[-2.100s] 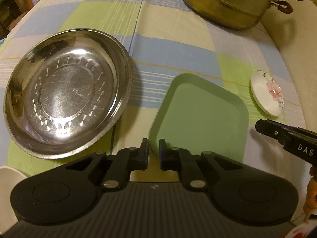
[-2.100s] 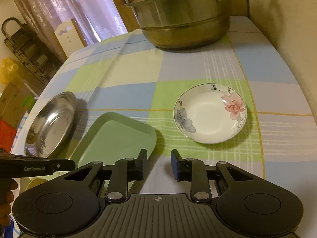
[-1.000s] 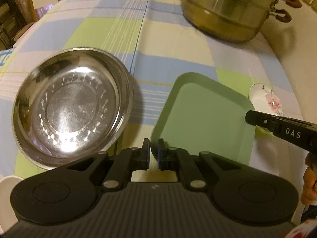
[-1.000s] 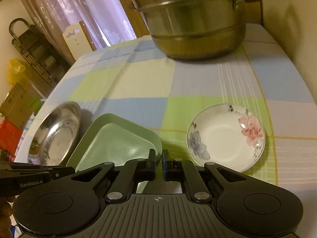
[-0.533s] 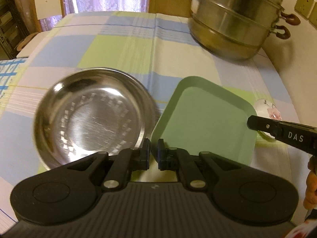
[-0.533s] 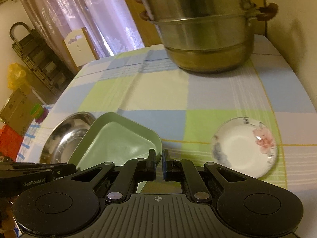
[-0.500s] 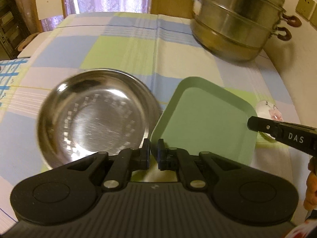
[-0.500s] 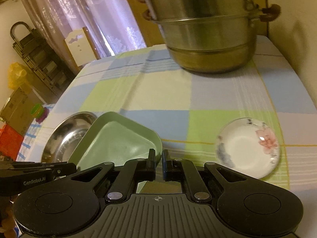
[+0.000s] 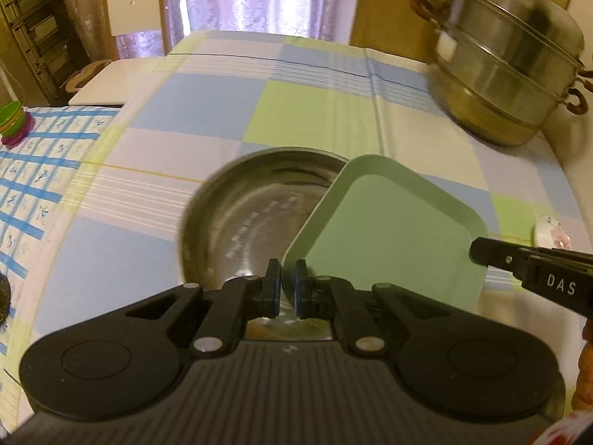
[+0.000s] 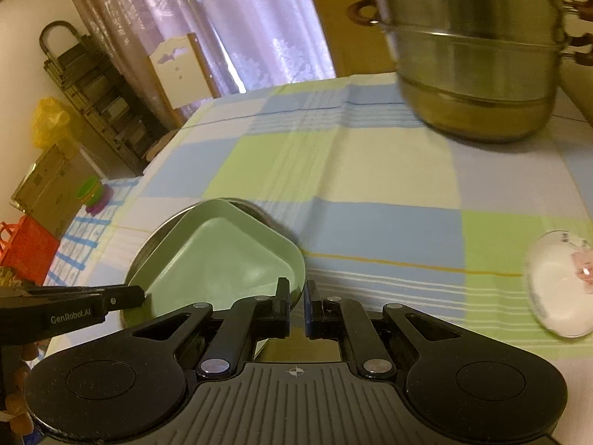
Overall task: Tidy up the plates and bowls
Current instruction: 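Carry the green plate with the left gripper into the steel plate, then open the left gripper to release the green plate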
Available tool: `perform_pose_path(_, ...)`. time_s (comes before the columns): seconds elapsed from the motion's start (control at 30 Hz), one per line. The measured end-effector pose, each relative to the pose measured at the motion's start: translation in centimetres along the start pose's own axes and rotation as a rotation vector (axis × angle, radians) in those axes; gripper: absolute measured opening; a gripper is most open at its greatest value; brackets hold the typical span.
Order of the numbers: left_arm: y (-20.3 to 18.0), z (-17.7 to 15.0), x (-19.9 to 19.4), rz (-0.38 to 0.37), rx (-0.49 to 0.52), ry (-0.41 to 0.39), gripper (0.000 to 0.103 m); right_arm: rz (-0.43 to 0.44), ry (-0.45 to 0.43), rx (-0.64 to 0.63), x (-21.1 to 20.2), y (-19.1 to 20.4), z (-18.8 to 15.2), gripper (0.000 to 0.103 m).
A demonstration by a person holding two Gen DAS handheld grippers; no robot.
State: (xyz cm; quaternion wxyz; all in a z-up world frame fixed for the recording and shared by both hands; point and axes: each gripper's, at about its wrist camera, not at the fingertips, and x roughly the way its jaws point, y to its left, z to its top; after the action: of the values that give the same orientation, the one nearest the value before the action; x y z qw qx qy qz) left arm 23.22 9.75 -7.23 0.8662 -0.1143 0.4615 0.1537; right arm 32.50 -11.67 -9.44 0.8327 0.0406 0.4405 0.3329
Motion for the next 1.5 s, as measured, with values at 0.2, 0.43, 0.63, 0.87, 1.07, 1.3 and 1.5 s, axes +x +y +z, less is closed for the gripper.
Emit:
perform_pose_path(0.2,2.4,0.7,1.0,0.010,-0.004,0.004,0.006,-0.007,0.024,-0.002,2.2,2.2,0.2,0.008)
perform_pose_path(0.43,4.4,1.5,2.6,0.010,-0.002,0.025,0.006,-0.026,0.052,0.003,4.5,3.4,0.5,0.008)
perform_pose_path(0.63,5.1,1.8,4.0,0.006,0.007,0.047,0.006,-0.047,0.079,0.013,6.0,3.8,0.4,0.008)
perform_pose_path(0.87,5.4,2.0,5.3,-0.002,0.016,0.071,0.006,-0.066,0.105,0.027,7.1,3.9,0.3,0.009)
perform_pose_path(1.07,5.6,1.9,6.1,-0.001,0.021,0.084,0.006,-0.078,0.117,0.024,7.7,3.9,0.1,0.009)
perform_pose_path(1.3,5.8,2.0,6.4,-0.014,0.019,0.085,0.008,-0.083,0.122,0.027,8.1,4.1,0.1,0.009)
perform_pose_path(1.5,5.5,2.3,6.0,-0.012,0.036,0.075,0.018,-0.084,0.127,0.037,8.0,4.0,0.1,0.010)
